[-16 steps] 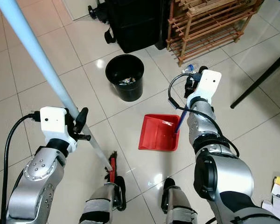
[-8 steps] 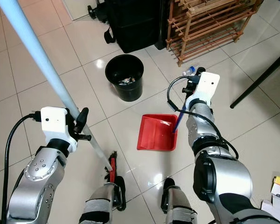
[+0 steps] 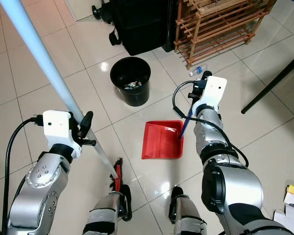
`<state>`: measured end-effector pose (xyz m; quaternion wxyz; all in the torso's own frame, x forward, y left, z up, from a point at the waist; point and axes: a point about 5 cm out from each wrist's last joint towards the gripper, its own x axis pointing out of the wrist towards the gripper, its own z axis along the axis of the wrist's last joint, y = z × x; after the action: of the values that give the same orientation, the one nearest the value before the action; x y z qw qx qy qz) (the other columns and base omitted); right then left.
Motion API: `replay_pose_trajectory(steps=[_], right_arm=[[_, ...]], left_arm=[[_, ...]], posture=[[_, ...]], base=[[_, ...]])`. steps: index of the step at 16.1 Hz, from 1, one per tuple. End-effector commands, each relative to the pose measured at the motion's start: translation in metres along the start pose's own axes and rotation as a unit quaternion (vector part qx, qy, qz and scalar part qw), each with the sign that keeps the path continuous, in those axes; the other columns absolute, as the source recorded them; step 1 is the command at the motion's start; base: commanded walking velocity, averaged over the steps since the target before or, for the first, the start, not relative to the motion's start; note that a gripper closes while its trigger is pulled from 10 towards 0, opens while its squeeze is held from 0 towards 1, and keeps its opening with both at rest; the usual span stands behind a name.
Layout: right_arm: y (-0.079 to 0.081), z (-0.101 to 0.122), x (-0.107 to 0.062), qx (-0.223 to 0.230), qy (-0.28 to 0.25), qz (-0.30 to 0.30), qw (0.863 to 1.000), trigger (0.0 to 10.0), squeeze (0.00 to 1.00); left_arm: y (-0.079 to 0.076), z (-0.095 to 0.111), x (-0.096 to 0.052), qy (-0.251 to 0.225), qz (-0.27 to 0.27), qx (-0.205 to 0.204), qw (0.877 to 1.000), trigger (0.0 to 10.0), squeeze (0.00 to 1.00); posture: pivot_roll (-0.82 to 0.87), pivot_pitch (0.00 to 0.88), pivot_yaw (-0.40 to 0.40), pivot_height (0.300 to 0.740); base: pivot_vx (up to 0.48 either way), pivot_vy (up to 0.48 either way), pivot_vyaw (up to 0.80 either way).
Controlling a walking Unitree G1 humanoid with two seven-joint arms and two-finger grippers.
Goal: Sweep floor
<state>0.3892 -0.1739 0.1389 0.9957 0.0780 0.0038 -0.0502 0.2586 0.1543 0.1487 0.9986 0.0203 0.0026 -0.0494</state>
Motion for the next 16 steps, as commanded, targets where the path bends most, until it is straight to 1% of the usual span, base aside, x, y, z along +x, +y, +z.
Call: replay_pose_trajectory(steps=[1,4,6,8,9,10,11,13,15,16], right_arm=[[0.005,-0.014,-0.005,0.013,0.027,0.009,1.0,0.0,0.0],[0.01,-0.014,-0.004,0.013,0.03,0.019,0.999,0.0,0.0],[0.012,-0.014,-0.004,0.017,0.031,0.026,0.999,0.0,0.0],[0.017,-0.014,-0.003,0.016,0.037,0.034,0.999,0.0,0.0],[0.018,-0.012,-0.003,0.011,0.034,0.039,0.999,10.0,0.0],[0.02,-0.011,-0.002,0.007,0.032,0.042,0.999,10.0,0.0],[0.023,-0.002,0.001,0.008,0.019,0.054,0.998,10.0,0.0],[0.024,0.0,0.002,0.007,0.015,0.055,0.998,10.0,0.0],[0.034,0.01,0.005,-0.002,-0.006,0.077,0.997,10.0,0.0],[0.036,0.01,0.004,-0.007,-0.006,0.08,0.997,10.0,0.0]], left_arm=[[0.006,0.001,-0.002,-0.005,0.016,0.005,1.0,10.0,0.0],[0.009,0.002,0.002,-0.009,0.019,0.007,1.0,10.0,0.0],[0.012,0.004,0.007,-0.016,0.021,0.011,1.0,10.0,0.0],[0.015,0.005,0.016,-0.022,0.022,0.013,0.999,10.0,0.0],[0.015,0.007,0.02,-0.027,0.021,0.012,0.999,10.0,0.0],[0.014,0.008,0.023,-0.03,0.02,0.011,0.999,10.0,0.0],[0.012,0.013,0.035,-0.041,0.011,0.013,0.999,10.0,0.0],[0.011,0.013,0.038,-0.042,0.009,0.014,0.999,10.0,0.0],[0.004,0.019,0.049,-0.057,0.002,-0.001,0.998,10.0,0.0],[0.0,0.018,0.05,-0.059,-0.005,-0.004,0.998,10.0,0.0]], posture=[[0.2,0.318,0.064,0.74],[0.2,0.293,0.065,0.74],[0.19,0.263,0.06,0.74],[0.17,0.226,0.057,0.74],[0.16,0.207,0.059,0.74],[0.16,0.203,0.06,0.74],[0.14,0.154,0.057,0.74],[0.14,0.145,0.054,0.74],[0.12,0.113,0.027,0.74],[0.12,0.113,0.027,0.74]], base=[[0.0,0.0,0.0],[0.0,0.0,0.0],[0.0,0.0,0.0],[0.0,0.0,0.0],[0.0,0.0,0.0],[0.0,0.0,0.0],[0.0,0.0,0.0],[0.0,0.0,0.0],[0.0,0.0,0.0],[0.0,0.0,0.0]])
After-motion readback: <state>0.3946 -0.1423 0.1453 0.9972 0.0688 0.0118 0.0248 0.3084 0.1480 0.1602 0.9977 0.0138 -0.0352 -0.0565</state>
